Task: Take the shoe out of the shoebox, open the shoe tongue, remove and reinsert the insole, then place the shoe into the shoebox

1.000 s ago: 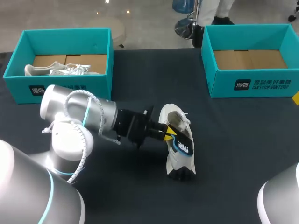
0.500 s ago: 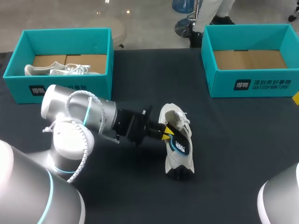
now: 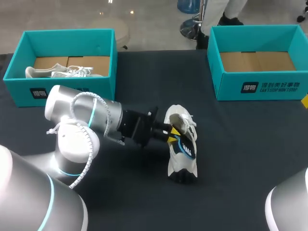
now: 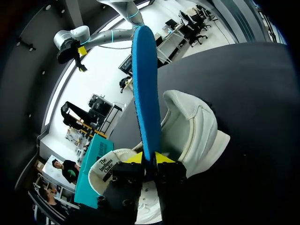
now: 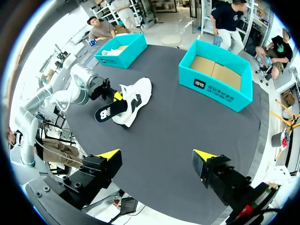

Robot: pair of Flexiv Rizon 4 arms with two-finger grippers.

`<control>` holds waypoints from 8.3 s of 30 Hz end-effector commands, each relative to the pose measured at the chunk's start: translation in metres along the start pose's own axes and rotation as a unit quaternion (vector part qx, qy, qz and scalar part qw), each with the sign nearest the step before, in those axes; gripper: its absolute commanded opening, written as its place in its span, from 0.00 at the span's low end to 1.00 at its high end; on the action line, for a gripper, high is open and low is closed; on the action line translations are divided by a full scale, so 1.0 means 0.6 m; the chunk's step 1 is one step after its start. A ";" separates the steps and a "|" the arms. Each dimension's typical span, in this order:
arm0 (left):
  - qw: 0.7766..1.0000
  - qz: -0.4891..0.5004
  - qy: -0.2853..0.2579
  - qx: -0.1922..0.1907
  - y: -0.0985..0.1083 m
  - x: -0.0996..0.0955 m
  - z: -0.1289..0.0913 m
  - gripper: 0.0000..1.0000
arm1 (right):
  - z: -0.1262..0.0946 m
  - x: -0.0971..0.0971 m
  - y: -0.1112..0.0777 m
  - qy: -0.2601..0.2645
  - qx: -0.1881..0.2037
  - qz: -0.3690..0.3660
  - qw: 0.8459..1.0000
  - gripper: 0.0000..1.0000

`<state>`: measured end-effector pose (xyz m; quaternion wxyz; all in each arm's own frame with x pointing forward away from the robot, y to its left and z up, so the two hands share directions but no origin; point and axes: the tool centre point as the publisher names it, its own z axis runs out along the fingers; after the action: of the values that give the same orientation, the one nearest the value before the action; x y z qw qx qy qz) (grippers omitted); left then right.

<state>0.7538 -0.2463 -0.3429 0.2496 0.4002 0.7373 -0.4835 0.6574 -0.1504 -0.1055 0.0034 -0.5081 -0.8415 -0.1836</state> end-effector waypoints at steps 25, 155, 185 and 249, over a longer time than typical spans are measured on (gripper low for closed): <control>1.000 0.009 0.004 0.015 -0.031 0.004 -0.003 0.00 | 0.000 -0.002 0.005 0.001 0.003 0.000 1.000 1.00; 0.998 0.050 0.037 0.016 -0.032 0.012 -0.005 0.29 | 0.000 -0.002 0.005 0.001 0.003 0.000 1.000 1.00; 0.997 0.053 0.063 -0.005 0.008 0.033 0.017 0.00 | 0.000 -0.002 0.005 0.001 0.003 0.000 1.000 1.00; 0.996 0.068 0.049 0.011 -0.029 0.026 -0.015 0.24 | 0.000 -0.002 0.005 0.001 0.003 0.000 1.000 1.00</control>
<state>0.7342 -0.2406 -0.3436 0.2382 0.4756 0.7154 -0.4531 0.6570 -0.1504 -0.1061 0.0032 -0.5081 -0.8413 -0.1844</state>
